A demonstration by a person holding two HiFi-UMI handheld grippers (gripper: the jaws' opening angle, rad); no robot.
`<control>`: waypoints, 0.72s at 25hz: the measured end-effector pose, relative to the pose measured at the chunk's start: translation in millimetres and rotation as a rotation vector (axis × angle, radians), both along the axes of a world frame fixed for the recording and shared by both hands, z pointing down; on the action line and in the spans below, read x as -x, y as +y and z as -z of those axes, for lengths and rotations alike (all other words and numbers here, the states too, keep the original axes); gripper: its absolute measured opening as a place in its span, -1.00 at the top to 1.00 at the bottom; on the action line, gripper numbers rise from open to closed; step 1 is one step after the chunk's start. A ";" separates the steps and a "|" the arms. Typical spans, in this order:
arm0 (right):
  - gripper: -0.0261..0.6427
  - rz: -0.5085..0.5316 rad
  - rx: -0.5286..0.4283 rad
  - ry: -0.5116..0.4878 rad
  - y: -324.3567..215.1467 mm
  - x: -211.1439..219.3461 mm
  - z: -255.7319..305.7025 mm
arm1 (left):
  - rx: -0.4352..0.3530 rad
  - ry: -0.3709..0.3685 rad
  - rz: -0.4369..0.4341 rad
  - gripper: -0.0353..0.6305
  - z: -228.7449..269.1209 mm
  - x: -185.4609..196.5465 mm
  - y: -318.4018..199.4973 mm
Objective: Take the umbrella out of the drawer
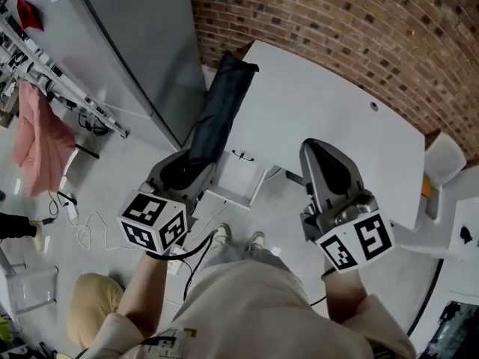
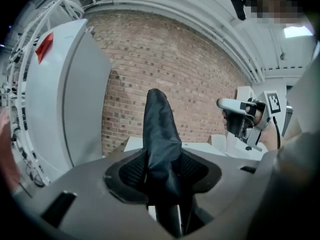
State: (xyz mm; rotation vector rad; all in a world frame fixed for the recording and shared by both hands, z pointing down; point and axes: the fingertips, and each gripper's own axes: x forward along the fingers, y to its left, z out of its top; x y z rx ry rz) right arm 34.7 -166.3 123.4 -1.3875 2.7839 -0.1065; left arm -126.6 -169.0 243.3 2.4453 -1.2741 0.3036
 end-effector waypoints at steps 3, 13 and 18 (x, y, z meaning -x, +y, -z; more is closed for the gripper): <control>0.90 -0.007 -0.061 0.010 10.7 0.9 25.2 | -0.097 0.013 0.006 0.32 40.2 3.1 3.1; 0.90 -0.007 -0.170 0.025 29.4 8.9 63.1 | -0.339 0.110 0.041 0.32 138.3 26.0 24.2; 0.90 0.013 -0.171 0.038 36.2 16.5 60.9 | -0.402 0.097 0.055 0.32 146.3 34.0 34.0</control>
